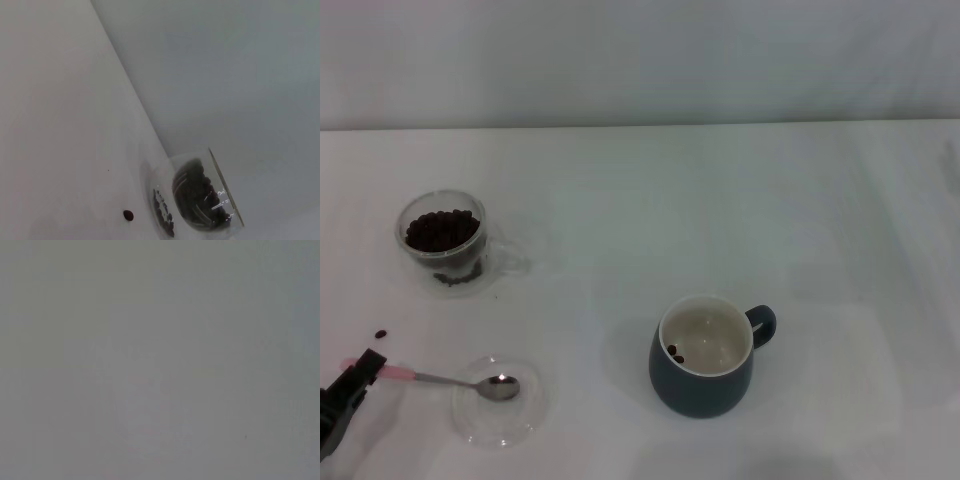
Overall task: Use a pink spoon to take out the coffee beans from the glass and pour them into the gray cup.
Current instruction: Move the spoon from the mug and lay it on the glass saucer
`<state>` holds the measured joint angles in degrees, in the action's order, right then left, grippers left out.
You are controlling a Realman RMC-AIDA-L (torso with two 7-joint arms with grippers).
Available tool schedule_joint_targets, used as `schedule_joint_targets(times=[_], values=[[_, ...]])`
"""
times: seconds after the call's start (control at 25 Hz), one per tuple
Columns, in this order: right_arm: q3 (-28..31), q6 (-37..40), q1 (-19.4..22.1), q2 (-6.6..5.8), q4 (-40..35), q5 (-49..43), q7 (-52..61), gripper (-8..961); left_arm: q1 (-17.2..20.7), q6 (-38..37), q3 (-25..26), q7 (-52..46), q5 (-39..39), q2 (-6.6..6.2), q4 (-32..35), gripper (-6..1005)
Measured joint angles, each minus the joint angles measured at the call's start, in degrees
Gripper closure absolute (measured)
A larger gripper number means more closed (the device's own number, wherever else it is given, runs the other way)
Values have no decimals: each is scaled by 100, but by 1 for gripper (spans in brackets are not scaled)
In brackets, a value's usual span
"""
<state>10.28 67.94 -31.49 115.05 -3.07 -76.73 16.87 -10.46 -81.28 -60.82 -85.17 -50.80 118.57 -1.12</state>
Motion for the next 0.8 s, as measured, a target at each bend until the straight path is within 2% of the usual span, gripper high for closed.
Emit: schedule_joint_targets(times=[0.48,0.8], values=[[0,16,45,0,20,44,2,227,-183,67,-9,-4,-315,-21,27,753],[0,52,80,0,26,45,18,227,87,16,32,-59,-281,-28,296,642]])
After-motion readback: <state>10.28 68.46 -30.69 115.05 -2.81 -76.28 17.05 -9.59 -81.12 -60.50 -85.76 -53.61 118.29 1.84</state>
